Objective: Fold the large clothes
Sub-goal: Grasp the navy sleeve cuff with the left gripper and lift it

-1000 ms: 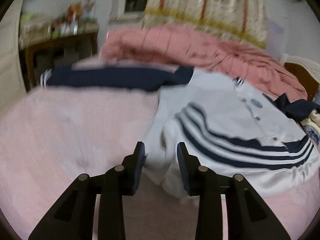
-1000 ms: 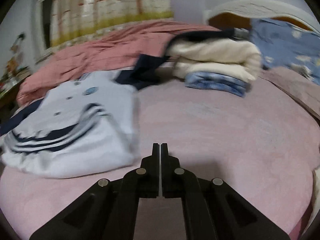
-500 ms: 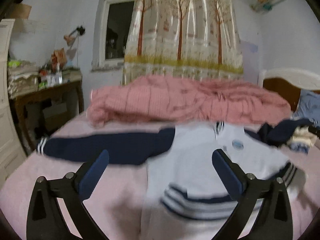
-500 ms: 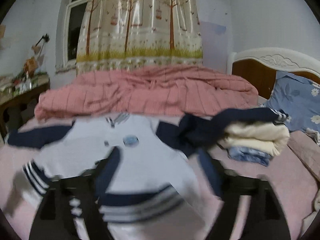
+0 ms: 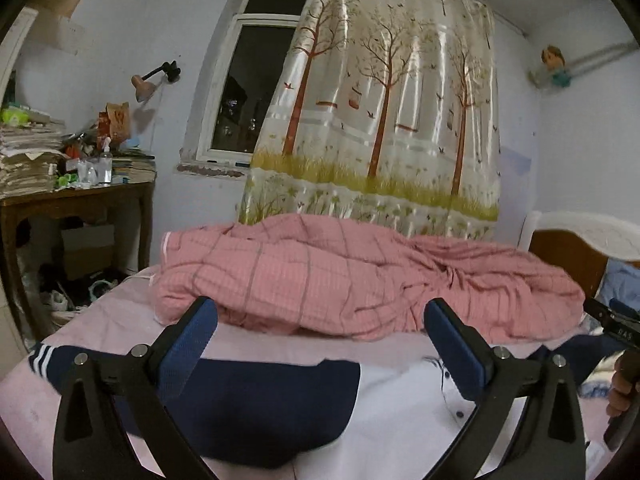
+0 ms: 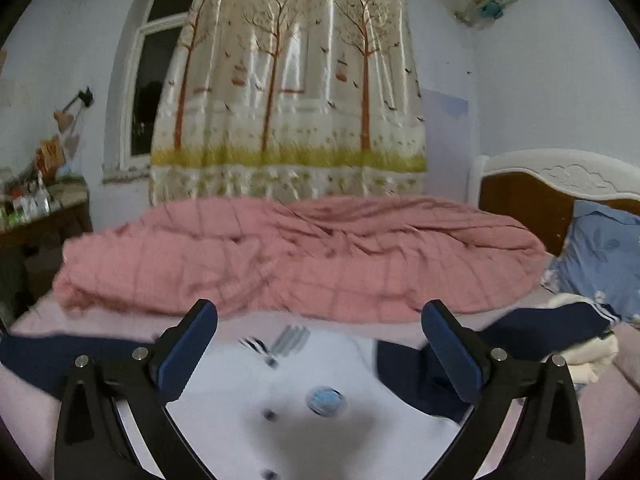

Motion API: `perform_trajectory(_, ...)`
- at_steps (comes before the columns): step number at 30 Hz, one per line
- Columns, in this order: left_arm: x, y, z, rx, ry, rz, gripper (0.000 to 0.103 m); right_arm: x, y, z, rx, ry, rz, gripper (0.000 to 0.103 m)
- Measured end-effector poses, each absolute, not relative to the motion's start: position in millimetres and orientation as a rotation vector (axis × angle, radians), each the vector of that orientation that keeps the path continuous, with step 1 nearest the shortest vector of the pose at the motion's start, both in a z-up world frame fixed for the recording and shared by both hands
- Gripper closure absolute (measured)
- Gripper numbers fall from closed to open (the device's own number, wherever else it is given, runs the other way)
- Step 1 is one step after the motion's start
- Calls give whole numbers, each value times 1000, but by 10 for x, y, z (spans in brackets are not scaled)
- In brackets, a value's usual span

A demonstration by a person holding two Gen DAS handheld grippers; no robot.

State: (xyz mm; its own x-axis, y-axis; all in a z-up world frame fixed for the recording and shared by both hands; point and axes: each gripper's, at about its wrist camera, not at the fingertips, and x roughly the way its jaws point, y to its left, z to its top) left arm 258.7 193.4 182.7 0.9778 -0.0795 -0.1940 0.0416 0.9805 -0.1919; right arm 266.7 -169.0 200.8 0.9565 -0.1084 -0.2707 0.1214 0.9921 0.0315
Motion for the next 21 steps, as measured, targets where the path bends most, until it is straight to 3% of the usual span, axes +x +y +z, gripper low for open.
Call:
perform_trajectory(4,2620,2359,1413,-279,233,-58,0,2815,-1483,1813,57,283,-120,0)
perform_trajectory(9,2994,3041,946,-366,364,138,1,3188,-1207,1271,-141,380,-176,0)
perform_trajectory(12,3225,3589,469,-554,496,198,2,3348,-1199,1064,-144,433,-166,0)
perform_trajectory(15,3306,3974,2,-657,592,285,11,3427,-1149,939,-166,465,-123,0)
perform_trajectory(21,3186,4442,-380,-840,602,352,11,3640,-1198,664,-167,555,-122,0)
